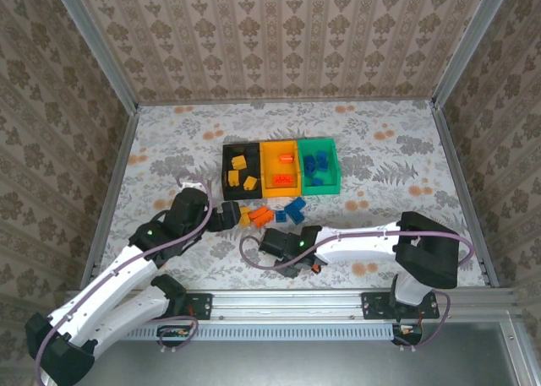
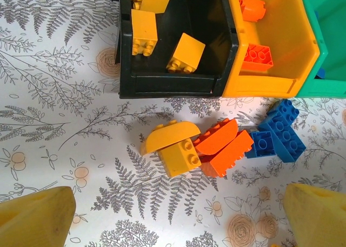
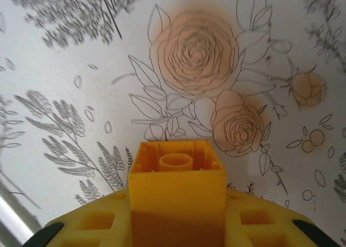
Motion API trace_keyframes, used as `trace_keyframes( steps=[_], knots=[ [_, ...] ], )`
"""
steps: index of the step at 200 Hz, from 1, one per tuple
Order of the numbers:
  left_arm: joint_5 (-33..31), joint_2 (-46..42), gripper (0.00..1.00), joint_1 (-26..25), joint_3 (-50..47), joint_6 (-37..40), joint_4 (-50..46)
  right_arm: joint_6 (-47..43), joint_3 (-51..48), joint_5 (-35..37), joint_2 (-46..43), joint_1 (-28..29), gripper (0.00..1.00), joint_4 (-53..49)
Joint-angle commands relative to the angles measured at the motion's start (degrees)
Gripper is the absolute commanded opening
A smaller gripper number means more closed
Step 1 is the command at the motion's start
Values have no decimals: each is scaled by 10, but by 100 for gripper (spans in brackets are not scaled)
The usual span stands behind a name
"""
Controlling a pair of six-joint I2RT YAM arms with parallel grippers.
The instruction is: Sort the legos into containers by color
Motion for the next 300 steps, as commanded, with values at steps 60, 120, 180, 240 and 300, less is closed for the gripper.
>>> trace_keyframes(
  steps=[60, 120, 180, 240, 300],
  knots=[
    [-9, -52, 100, 3, -67, -36, 7, 46, 184, -45, -2, -147, 26, 105],
    [2, -58, 100, 1, -90, -40, 16, 68, 445, -21, 222, -199, 27, 44],
    [8, -48, 100, 0, -90, -31, 17, 101, 599, 9, 347, -212, 38, -5],
    [17, -27, 100, -1, -84, -20, 33, 117, 571, 17, 303, -214, 70, 31],
    [12, 57, 97, -46, -49, -2, 79, 149, 365, 8, 123, -214, 74, 107]
  ],
)
